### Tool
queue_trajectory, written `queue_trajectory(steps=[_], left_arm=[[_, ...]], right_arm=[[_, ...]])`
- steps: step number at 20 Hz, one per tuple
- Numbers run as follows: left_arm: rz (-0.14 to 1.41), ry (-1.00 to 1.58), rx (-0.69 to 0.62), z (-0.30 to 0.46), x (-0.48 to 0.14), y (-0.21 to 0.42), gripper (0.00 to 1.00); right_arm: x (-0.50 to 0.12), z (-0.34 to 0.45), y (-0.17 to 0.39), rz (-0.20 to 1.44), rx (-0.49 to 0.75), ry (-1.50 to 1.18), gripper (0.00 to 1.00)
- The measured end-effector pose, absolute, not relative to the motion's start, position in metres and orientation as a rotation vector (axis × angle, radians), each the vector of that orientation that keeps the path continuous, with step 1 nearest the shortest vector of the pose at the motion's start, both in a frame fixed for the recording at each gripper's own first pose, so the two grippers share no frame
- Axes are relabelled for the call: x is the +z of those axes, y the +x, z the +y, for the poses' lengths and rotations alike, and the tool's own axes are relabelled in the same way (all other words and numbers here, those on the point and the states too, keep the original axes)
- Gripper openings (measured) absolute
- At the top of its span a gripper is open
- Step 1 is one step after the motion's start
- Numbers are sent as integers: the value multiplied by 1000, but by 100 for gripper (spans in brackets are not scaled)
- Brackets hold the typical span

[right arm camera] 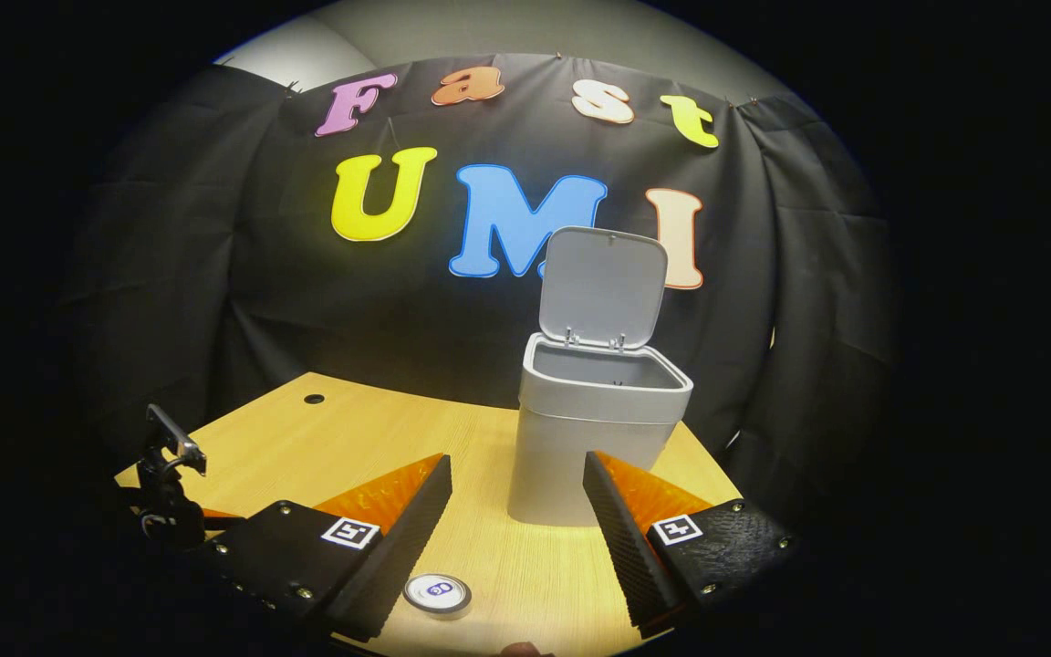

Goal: Press the lid of the desktop garbage bin to open it, pick up the crumpled paper on the desktop and throw it into the bin, then pick up the pop can on the desktop and drop it into the bin, and finally close the garbage bin lid.

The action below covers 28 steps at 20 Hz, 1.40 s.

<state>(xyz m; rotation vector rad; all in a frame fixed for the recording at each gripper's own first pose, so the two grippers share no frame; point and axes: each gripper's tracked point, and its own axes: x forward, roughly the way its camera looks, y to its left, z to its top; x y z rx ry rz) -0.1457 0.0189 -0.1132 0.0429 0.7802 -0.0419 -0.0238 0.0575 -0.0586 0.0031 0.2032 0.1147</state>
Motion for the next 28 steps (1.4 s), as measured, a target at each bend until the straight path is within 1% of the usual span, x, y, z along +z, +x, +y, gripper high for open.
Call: queue_trajectory(steps=[1,2,3,4,5,6,7,8,9,10,11,12,13,14,15,16,19,20,22,28], left_arm=[[791,47,-44,19,-114,-147,99],[800,48,-47,19,-115,-148,95],[807,47,-47,19,-115,-148,99],[814,47,-47,19,-117,-148,93],[819,51,-39,19,-117,-149,90],[827,50,-38,19,-118,-151,81],[836,51,-33,19,-119,-153,75],[842,51,-36,19,-119,-153,57],[837,57,-28,19,-119,-152,67],[840,67,-31,20,-118,-153,59],[828,80,-22,23,-116,-151,58],[832,80,-29,23,-119,-150,46],[830,88,-21,24,-116,-150,46],[832,88,-24,24,-117,-150,40],[826,85,-17,25,-116,-149,41],[825,78,-5,25,-115,-150,32],[814,48,13,18,-113,-147,30],[802,47,17,18,-112,-144,28],[778,45,16,17,-109,-139,29],[678,19,14,3,-81,-119,28]], right_arm=[[-57,55,-25,201,108,0,94],[-58,53,-25,198,101,-1,94],[-57,50,-26,196,94,2,94],[-57,47,-26,195,86,6,94],[-55,45,-26,194,80,13,94],[-56,43,-26,194,76,20,94],[-55,41,-26,194,73,26,94],[-55,40,-27,193,70,29,94],[-54,38,-26,191,67,29,94],[-54,37,-25,188,65,29,94],[-54,37,-25,187,66,30,94],[-54,36,-25,187,67,30,94],[-53,36,-24,185,67,29,94],[-54,35,-23,183,69,29,94],[-52,34,-22,180,70,31,94],[-52,32,-21,176,71,32,94],[-49,27,-18,167,69,37,94],[-50,26,-17,165,68,40,94],[-48,22,-13,158,67,44,94],[-42,11,-8,130,60,51,94]])
